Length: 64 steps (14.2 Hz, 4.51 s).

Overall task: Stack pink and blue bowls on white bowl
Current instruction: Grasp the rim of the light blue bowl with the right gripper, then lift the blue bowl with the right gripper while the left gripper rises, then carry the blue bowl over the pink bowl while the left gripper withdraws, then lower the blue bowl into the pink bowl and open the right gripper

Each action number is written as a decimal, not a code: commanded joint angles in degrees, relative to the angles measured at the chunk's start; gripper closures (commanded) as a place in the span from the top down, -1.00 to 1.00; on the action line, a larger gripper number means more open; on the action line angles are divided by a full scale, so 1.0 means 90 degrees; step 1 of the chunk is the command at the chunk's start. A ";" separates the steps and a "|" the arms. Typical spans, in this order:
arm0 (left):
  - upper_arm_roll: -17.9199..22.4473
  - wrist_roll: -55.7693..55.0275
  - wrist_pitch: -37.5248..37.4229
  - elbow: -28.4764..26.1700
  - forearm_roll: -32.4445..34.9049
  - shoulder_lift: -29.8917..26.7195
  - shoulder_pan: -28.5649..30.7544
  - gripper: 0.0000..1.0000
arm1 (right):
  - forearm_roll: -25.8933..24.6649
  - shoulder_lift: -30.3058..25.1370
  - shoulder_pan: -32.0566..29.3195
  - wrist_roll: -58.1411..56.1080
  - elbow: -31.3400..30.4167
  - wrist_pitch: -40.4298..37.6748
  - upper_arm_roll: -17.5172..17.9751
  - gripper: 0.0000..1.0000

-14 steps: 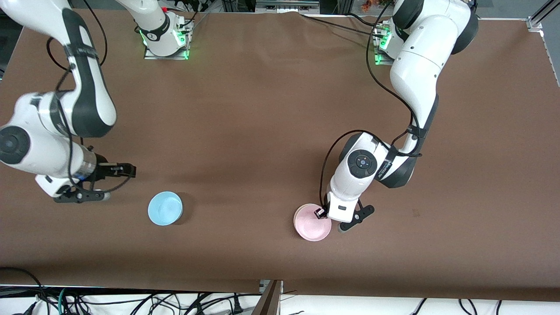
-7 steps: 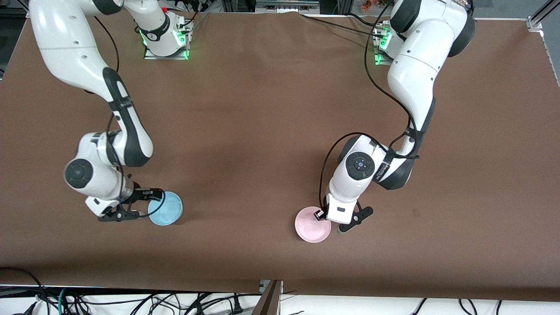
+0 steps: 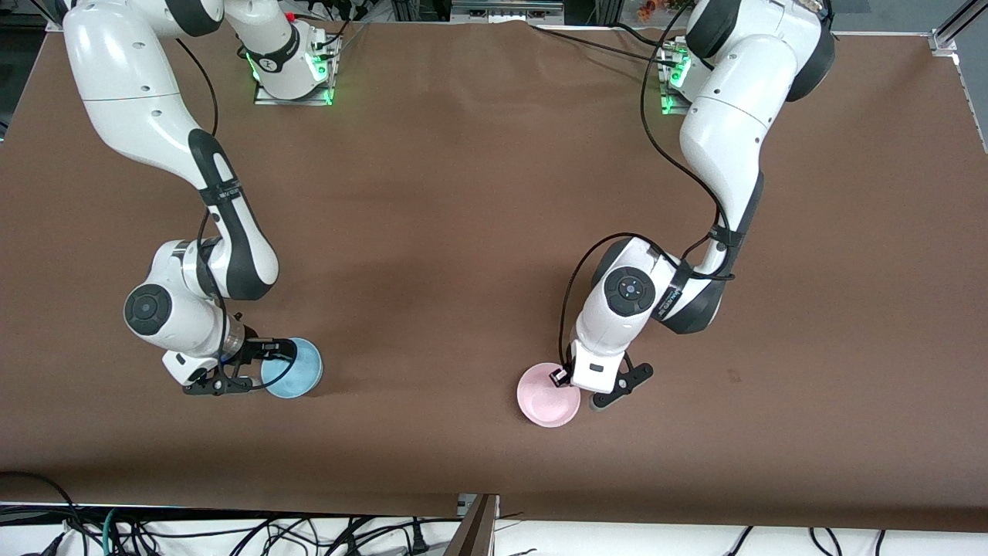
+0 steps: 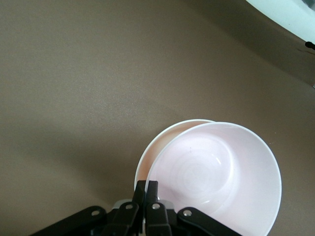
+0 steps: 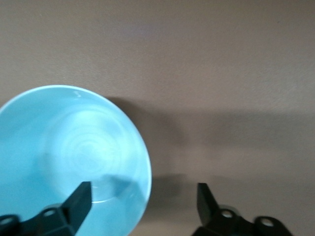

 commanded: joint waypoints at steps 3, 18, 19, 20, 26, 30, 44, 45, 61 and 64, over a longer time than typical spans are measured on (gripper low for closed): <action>0.0065 -0.0087 -0.0007 0.0287 0.0145 0.0130 -0.0066 -0.54 | 0.0217 -0.0060 -0.0035 -0.0068 0.0101 -0.0235 0.0036 0.22; 0.0065 -0.0127 -0.0065 0.0287 0.0145 0.0042 -0.0018 -1.00 | 0.0832 -0.0099 0.0043 0.0858 0.1428 -0.2041 0.0328 -1.00; 0.0065 -0.0117 -0.0075 0.0287 0.0145 0.0022 -0.0008 -1.00 | 0.0832 -0.0099 0.0043 0.1111 0.1526 -0.2119 0.0445 -1.00; 0.0036 -0.0107 -0.0133 0.0287 0.0135 -0.0017 0.0002 -1.00 | 0.0832 -0.0099 0.0063 0.1414 0.1604 -0.2139 0.0552 -1.00; -0.0062 0.0808 -0.1898 0.0296 0.0000 -0.0884 0.0587 -1.00 | 0.0842 -0.0050 0.0569 0.3386 0.2014 -0.1896 0.0915 -1.00; -0.0033 0.2857 -0.3528 0.0277 -0.0499 -0.1792 0.1357 -1.00 | 0.0842 0.0106 0.1321 0.4928 0.2074 -0.0629 0.0924 -1.00; -0.0033 0.7422 -0.3290 -0.2494 -0.0870 -0.4078 0.3537 -0.98 | 0.0832 0.2156 0.3255 0.7393 0.3217 0.3523 0.0827 -1.00; -0.0033 0.7413 -0.3085 -0.2699 -0.0871 -0.4157 0.3537 -0.98 | 0.0832 0.2215 0.3295 0.7393 0.3217 0.3612 0.0778 -1.00; -0.0218 0.7315 -0.3014 -0.2692 -0.0871 -0.4167 0.3469 -0.53 | 0.0784 0.2977 0.3354 0.7013 0.3939 0.3964 0.0563 -1.00; -0.0218 0.7315 -0.3014 -0.2711 -0.0871 -0.4167 0.3469 -0.53 | 0.0783 0.3007 0.3354 0.6983 0.3949 0.3974 0.0553 -1.00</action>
